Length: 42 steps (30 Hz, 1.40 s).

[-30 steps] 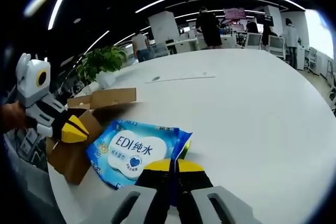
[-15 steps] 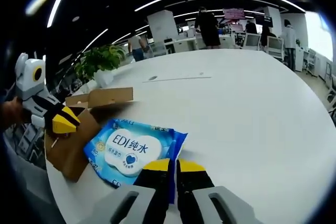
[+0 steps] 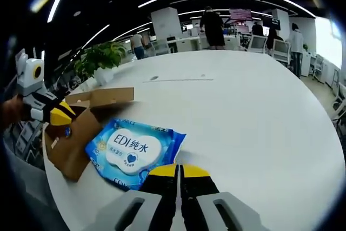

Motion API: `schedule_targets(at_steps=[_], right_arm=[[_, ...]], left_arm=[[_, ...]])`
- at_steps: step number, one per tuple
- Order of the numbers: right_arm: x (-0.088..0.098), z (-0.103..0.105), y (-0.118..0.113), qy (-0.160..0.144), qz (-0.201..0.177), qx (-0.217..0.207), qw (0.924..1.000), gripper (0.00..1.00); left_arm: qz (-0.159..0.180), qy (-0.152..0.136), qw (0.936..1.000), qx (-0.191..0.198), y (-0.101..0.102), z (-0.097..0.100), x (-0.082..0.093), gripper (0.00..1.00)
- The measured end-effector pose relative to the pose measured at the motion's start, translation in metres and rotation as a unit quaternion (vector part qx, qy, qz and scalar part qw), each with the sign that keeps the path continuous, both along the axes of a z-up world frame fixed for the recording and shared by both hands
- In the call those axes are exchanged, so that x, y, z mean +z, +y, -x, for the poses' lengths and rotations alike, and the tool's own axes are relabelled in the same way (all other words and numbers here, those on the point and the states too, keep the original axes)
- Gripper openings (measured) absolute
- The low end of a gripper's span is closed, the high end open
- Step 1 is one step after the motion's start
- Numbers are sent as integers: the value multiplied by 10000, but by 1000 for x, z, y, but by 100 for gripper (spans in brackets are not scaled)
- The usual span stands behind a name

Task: Operate the shoe box by opening the lid, removing the specified soft item, and placing it in the target area until the item is outside and the box remains undamaged.

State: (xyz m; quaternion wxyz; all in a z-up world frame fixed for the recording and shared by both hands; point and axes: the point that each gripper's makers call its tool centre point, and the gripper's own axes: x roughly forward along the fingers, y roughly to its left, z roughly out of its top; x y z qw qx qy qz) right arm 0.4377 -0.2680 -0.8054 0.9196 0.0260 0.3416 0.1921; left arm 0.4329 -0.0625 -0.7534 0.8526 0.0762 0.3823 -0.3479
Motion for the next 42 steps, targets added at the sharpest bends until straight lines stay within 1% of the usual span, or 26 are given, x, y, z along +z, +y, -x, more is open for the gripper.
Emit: schedule_targets(at_steps=[2,7,9,10,20,25,28,30,37,39,42], right_arm=[[1,0,0,4,5,0,10000,0],[8,8,3,33,29,30,10000,0],[11,12,6,37,53,75,10000,1],[11,11,5,36,58,89,9999,2],[27,18,19,-55,167,390,9991,15],[36,23,33,-125,259,611,9977,20],[43,25,43,-196,306,756,9965,22],[47,24,50,-247,323,854,9955,23],[65,20,80,-496,445,1281,9895,25],[68,18,89,-540,463,1369,9880,25],[71,16,101,-600,506,1516,9853,25]], left_arm=[[-1,20,10000,53,6,0,-1,10],[-26,55,9999,134,20,4,-4,10],[-45,54,9998,174,27,5,-4,11],[-49,57,9998,184,30,5,-4,11],[-138,53,9992,373,66,6,-5,13],[-179,80,9986,497,85,11,-9,16],[-199,81,9984,520,93,14,-11,18],[-211,74,9983,530,98,17,-12,18],[-107,65,9990,423,101,23,-12,21],[-127,54,9991,395,102,23,-13,22],[-75,61,9992,381,104,25,-15,22]])
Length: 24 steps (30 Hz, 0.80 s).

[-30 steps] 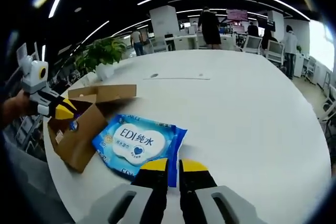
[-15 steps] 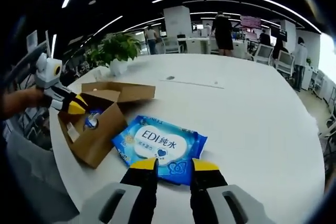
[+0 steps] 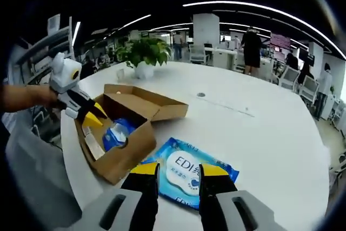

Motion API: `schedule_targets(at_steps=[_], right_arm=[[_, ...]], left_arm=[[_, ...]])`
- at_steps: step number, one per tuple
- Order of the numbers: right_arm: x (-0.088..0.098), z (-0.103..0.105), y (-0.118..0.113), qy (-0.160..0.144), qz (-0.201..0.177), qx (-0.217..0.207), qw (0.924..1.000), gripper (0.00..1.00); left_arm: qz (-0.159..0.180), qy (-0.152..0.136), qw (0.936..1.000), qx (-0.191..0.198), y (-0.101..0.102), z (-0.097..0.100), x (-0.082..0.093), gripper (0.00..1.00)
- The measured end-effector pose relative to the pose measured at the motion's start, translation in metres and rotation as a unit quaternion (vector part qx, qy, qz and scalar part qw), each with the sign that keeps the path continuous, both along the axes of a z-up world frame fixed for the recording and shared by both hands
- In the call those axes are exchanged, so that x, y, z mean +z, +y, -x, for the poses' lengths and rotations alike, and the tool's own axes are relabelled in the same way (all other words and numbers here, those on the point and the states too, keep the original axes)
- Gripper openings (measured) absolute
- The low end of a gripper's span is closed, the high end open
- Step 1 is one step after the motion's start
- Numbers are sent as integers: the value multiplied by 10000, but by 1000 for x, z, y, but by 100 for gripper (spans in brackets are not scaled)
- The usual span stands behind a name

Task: Operate the shoe box by opening the lid, removing the specified soft item, and placing it in the target area until the item is outside and the box remains undamaged.

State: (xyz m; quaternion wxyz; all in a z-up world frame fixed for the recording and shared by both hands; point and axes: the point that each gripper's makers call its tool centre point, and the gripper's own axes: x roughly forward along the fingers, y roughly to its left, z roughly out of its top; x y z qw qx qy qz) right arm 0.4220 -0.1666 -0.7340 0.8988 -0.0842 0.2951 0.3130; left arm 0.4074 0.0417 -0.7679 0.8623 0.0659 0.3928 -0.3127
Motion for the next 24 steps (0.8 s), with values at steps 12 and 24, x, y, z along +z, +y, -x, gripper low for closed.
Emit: schedule_targets(at_steps=[12,24], right_arm=[[2,-2,54,-151,217,728,9970,25],[-3,-8,99,-255,433,1349,9896,24]], left_arm=[[126,-109,9993,-329,3,2,3,20],[191,-127,9937,-1094,-19,3,6,19]])
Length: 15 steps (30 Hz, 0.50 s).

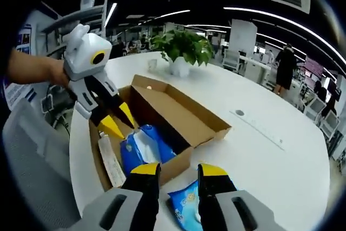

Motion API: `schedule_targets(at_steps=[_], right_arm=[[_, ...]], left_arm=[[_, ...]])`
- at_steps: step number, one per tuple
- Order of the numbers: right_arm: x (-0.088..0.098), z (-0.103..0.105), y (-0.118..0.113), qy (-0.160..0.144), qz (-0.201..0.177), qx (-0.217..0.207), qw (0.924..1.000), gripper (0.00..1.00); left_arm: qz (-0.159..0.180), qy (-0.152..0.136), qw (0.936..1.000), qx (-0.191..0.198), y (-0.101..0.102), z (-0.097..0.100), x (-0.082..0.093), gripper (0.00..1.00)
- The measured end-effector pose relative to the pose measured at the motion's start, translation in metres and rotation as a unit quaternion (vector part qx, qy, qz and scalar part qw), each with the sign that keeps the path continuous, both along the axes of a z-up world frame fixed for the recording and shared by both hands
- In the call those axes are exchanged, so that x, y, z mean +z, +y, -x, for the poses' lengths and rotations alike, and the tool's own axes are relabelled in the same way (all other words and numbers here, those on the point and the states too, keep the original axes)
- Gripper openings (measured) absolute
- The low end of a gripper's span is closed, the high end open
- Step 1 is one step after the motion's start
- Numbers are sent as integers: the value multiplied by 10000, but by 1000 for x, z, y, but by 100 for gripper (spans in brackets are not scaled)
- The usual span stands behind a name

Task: Operate the shoe box by opening the lid, removing the specified soft item, and placing it in the target area until the item is outside and the box remains undamaged.

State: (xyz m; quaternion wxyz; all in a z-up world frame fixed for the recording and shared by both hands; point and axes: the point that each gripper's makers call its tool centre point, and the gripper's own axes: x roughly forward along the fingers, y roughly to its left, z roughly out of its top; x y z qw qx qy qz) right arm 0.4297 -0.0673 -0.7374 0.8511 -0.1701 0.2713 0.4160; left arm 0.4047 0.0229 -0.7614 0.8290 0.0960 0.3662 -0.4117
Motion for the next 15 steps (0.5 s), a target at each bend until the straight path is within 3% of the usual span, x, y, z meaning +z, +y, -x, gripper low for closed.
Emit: schedule_targets(at_steps=[15], right_arm=[[-19,-1,44,-7,299,643,9975,22]], left_arm=[[-90,117,9980,-620,-22,0,-12,17]])
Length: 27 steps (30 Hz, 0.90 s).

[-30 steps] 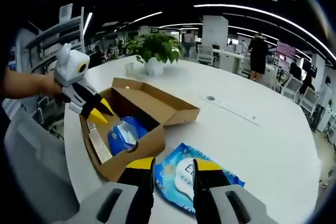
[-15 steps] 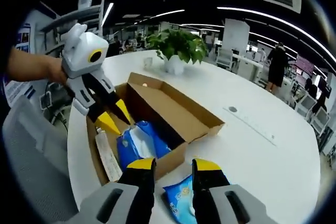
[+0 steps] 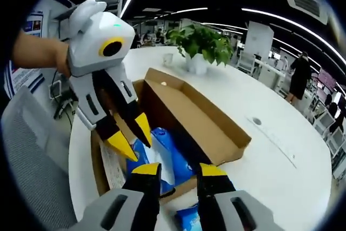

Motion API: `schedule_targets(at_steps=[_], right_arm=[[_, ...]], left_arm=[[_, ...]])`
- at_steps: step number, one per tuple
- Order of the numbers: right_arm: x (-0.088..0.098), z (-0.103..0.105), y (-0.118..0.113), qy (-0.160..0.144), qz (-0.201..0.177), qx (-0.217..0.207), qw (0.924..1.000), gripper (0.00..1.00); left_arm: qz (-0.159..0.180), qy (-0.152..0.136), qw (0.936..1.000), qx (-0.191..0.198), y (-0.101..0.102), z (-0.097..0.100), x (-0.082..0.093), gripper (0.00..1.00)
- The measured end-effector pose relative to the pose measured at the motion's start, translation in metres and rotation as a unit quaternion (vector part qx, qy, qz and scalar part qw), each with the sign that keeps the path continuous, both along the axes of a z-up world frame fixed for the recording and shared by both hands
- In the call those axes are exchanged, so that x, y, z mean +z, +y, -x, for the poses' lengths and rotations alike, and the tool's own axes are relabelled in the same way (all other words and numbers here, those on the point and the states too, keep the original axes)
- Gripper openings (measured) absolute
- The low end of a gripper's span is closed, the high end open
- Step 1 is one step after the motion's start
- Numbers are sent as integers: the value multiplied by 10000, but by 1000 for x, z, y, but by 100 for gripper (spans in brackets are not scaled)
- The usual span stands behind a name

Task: Operate the shoe box by opening the lid, removing the specified soft item, and placing it in the target area until the item is outside and the box remains undamaged.

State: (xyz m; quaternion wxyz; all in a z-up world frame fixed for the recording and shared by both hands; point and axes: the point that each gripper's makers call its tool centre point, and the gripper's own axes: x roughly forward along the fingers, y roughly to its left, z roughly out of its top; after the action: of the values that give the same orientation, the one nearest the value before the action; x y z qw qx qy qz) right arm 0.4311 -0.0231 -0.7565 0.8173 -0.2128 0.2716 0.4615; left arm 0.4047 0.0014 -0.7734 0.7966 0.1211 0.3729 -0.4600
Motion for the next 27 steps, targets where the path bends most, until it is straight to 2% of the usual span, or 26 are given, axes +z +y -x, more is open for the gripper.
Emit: schedule_targets(at_steps=[12,18,22,24,27], right_arm=[[-23,-5,25,15,363,365,9987,16],[-38,-12,31,42,658,398,9970,12],[-44,-13,32,9,783,420,9960,4],[-43,-16,30,-40,801,360,9961,0],[-39,-19,29,-80,718,284,9970,0]], left_arm=[[-256,71,9992,-308,-2,0,-20,13],[-477,-10,9977,-474,0,-1,-29,7],[-607,13,9964,-596,2,2,-32,0],[-536,37,9967,-614,2,4,-31,0],[-454,90,9975,-534,4,5,-28,0]])
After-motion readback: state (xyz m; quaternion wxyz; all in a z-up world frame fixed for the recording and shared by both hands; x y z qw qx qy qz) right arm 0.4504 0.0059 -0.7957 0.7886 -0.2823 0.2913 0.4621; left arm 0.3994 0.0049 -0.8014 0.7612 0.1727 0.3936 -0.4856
